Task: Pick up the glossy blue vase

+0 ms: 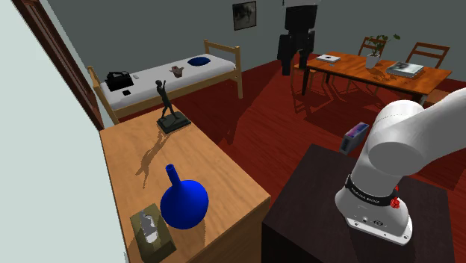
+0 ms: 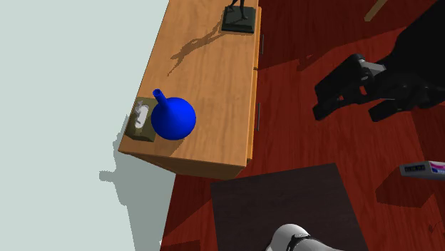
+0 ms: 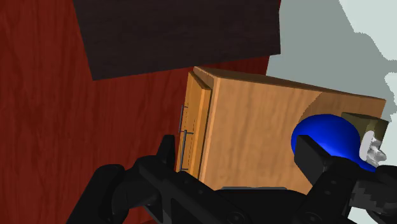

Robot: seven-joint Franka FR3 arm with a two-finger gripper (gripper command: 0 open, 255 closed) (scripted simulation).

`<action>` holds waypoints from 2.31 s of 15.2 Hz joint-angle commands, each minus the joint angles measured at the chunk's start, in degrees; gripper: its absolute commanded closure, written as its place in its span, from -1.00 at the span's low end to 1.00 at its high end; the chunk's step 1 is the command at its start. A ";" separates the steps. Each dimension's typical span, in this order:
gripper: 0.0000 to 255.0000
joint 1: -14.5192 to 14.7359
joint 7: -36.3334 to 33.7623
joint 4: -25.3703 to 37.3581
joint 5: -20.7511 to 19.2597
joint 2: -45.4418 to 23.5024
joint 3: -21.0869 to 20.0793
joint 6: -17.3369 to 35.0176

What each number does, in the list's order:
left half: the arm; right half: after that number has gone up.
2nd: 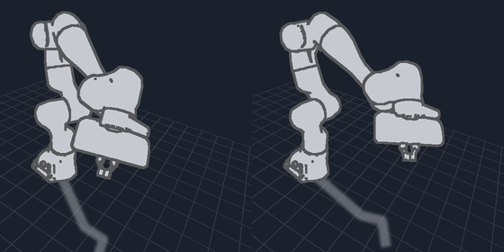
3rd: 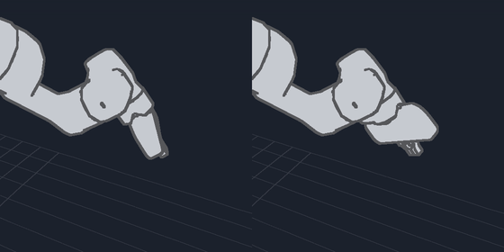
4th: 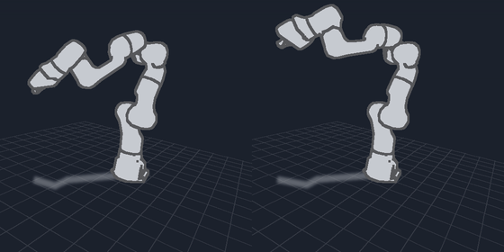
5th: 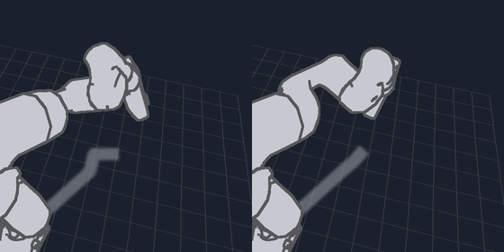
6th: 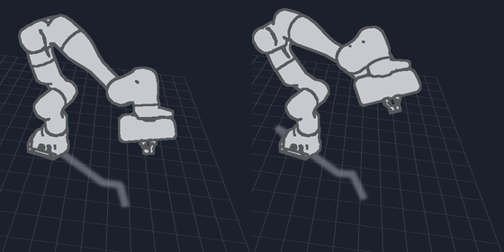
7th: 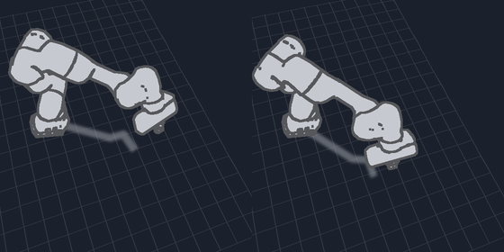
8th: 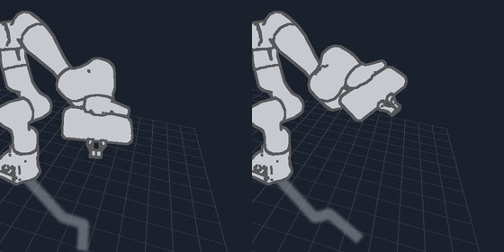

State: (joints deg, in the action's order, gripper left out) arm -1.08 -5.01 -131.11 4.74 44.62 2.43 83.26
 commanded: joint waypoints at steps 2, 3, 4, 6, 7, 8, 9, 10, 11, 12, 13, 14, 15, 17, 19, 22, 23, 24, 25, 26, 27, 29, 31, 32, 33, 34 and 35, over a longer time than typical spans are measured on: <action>-1.00 0.31 -1.18 -0.47 0.70 -0.65 -1.16 1.31; -1.00 0.61 -2.35 -0.87 1.38 -1.38 -2.32 2.63; -1.00 0.91 -3.50 -1.19 2.03 -2.20 -3.48 3.95; -1.00 1.50 -5.80 -1.61 3.24 -4.06 -5.79 6.63; -1.00 1.77 -6.93 -1.70 3.79 -5.10 -6.94 7.97; -1.00 2.04 -8.06 -1.72 4.30 -6.22 -8.08 9.31; -1.00 2.31 -9.19 -1.66 4.75 -7.41 -9.22 10.65; -1.00 2.55 -10.33 -1.52 5.16 -8.68 -10.34 11.98; -1.00 2.78 -11.46 -1.31 5.51 -10.01 -11.46 13.30; -1.00 2.98 -12.60 -1.02 5.81 -11.41 -12.59 14.61; -1.00 3.17 -13.75 -0.65 6.05 -12.88 -13.70 15.90; -1.00 3.34 -14.92 -0.20 6.21 -14.41 -14.79 17.18; -1.00 3.49 -16.09 0.32 6.30 -16.00 -15.88 18.43; -1.00 3.75 -18.51 1.59 6.25 -19.36 -18.02 20.86; -1.00 3.93 -21.03 3.16 5.85 -22.95 -20.12 23.16; -1.00 4.17 -25.05 6.09 4.50 -28.73 -23.10 26.30; -1.00 4.22 -26.46 7.22 3.84 -30.77 -24.07 27.25; -1.00 4.33 -27.91 8.42 3.07 -32.85 -24.97 28.14; -1.00 4.46 -29.41 9.70 2.18 -34.99 -25.82 28.96; -1.00 4.63 -30.94 11.06 1.18 -37.18 -26.62 29.72; -1.00 4.86 -32.50 12.50 0.07 -39.42 -27.35 30.40; -1.00 5.48 -35.70 15.64 -2.42 -44.02 -28.60 31.50; -1.00 6.42 -38.90 19.12 -5.19 -48.77 -29.48 32.23; -1.00 7.01 -40.48 21.00 -6.65 -51.18 -29.78 32.45; -1.00 7.73 -42.01 22.98 -8.11 -53.61 -29.94 32.57; -1.00 8.54 -43.48 25.05 -9.56 -56.06 -30.00 32.58; -1.00 9.42 -44.89 27.23 -11.00 -58.51 -29.99 32.50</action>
State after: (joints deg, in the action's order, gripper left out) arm 7.60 -48.45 -106.33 -4.50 -10.91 -27.61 115.63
